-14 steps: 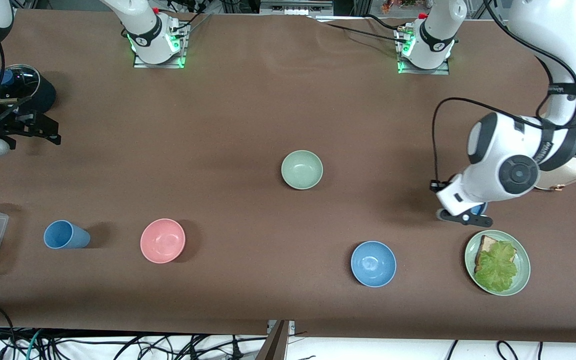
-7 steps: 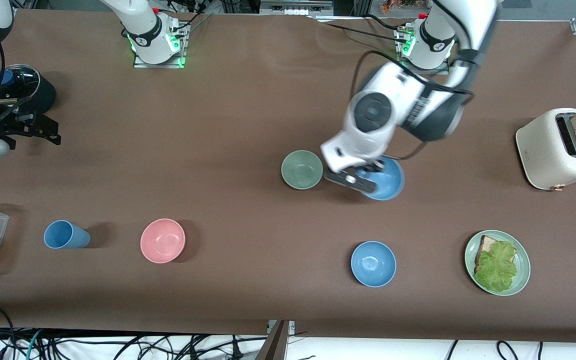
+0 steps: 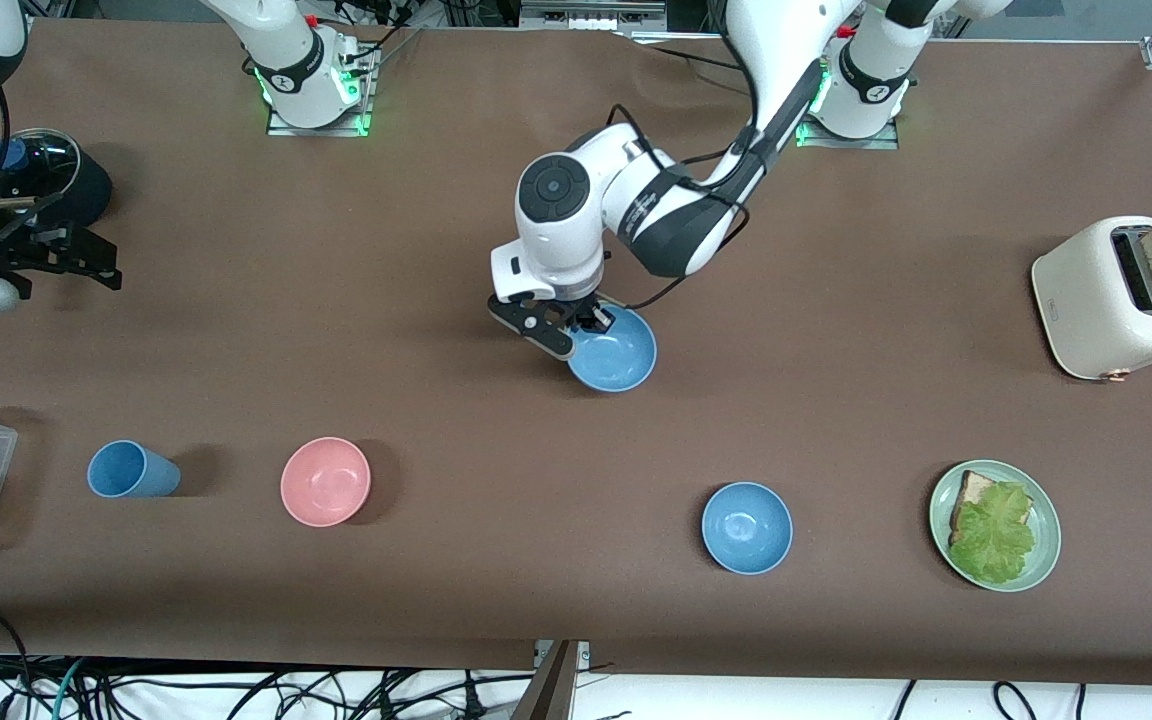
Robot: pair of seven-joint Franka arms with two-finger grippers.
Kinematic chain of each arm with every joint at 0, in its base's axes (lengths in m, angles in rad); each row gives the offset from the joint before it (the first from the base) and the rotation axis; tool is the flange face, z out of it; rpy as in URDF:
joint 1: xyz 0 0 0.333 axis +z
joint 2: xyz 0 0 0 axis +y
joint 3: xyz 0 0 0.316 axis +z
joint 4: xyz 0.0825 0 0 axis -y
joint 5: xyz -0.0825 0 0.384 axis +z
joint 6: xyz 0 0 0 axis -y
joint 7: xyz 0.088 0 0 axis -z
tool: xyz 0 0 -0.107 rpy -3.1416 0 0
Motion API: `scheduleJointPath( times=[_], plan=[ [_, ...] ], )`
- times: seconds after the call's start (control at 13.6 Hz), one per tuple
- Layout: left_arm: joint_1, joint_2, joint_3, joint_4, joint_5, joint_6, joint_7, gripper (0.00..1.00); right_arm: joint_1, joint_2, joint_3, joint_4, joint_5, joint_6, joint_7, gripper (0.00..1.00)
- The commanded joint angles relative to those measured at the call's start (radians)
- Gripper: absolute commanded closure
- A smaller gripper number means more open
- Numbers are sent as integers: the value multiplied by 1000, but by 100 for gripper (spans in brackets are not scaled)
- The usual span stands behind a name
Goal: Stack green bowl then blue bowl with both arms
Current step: 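Lift and carry the blue bowl with the left gripper over the green bowl, then lower the blue bowl into the green bowl with the left gripper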
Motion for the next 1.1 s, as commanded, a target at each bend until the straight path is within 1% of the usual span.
scheduleJointPath(
  times=[0.0, 0.37, 0.52, 0.74, 1.03],
  plan=[
    [0, 38, 16, 56, 9, -9, 15, 100, -9, -3, 10, 9, -13, -6, -8, 1],
    [-18, 27, 8, 48, 12, -73, 9, 100, -9, -3, 10, 9, -13, -6, -8, 1],
    [-21, 29, 8, 22, 16, -76, 7, 100, -9, -3, 10, 9, -13, -6, -8, 1],
    [-55, 29, 8, 3, 16, -82, 6, 100, -11, -3, 10, 9, -13, -6, -8, 1],
    [-61, 30, 10, -10, 18, -90, 6, 100, -11, -3, 10, 9, -13, -6, -8, 1]
  ],
)
